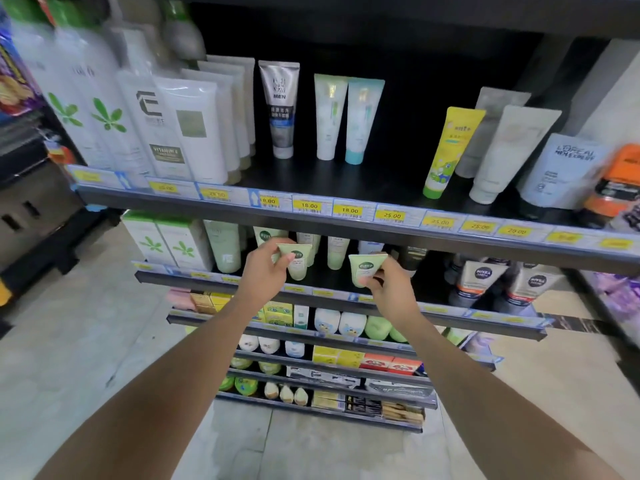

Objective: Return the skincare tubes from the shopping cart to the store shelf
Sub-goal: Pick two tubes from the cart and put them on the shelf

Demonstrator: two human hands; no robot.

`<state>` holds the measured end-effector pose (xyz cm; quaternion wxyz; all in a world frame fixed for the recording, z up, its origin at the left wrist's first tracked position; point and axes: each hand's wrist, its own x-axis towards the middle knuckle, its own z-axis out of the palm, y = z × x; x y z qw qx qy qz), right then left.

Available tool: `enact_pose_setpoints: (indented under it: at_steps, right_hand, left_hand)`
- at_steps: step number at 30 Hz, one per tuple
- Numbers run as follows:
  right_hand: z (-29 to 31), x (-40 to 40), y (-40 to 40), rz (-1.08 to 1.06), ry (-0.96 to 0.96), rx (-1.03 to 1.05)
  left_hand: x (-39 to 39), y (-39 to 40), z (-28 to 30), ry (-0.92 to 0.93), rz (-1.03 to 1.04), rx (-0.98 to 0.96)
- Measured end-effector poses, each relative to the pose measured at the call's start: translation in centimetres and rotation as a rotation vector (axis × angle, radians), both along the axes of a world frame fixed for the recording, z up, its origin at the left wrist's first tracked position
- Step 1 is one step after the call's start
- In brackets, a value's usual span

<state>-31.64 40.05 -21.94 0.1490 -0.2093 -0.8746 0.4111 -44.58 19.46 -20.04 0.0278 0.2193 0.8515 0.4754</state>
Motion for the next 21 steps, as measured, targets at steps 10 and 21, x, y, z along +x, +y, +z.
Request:
enact_pose_setpoints:
  at_steps: [10, 21]
  right_hand:
    - [-1.5, -4.0, 0.5, -0.048, -0.083, -0.07]
    - [-2.3, -6.9, -0.1, -0.021, -0.092, -0.068]
  left_hand:
    - [-1.3, 2.7, -0.1, -0.055, 0.017, 0.007]
    - [-2.3, 3.2, -1.1, -0.009, 0.05, -0.053]
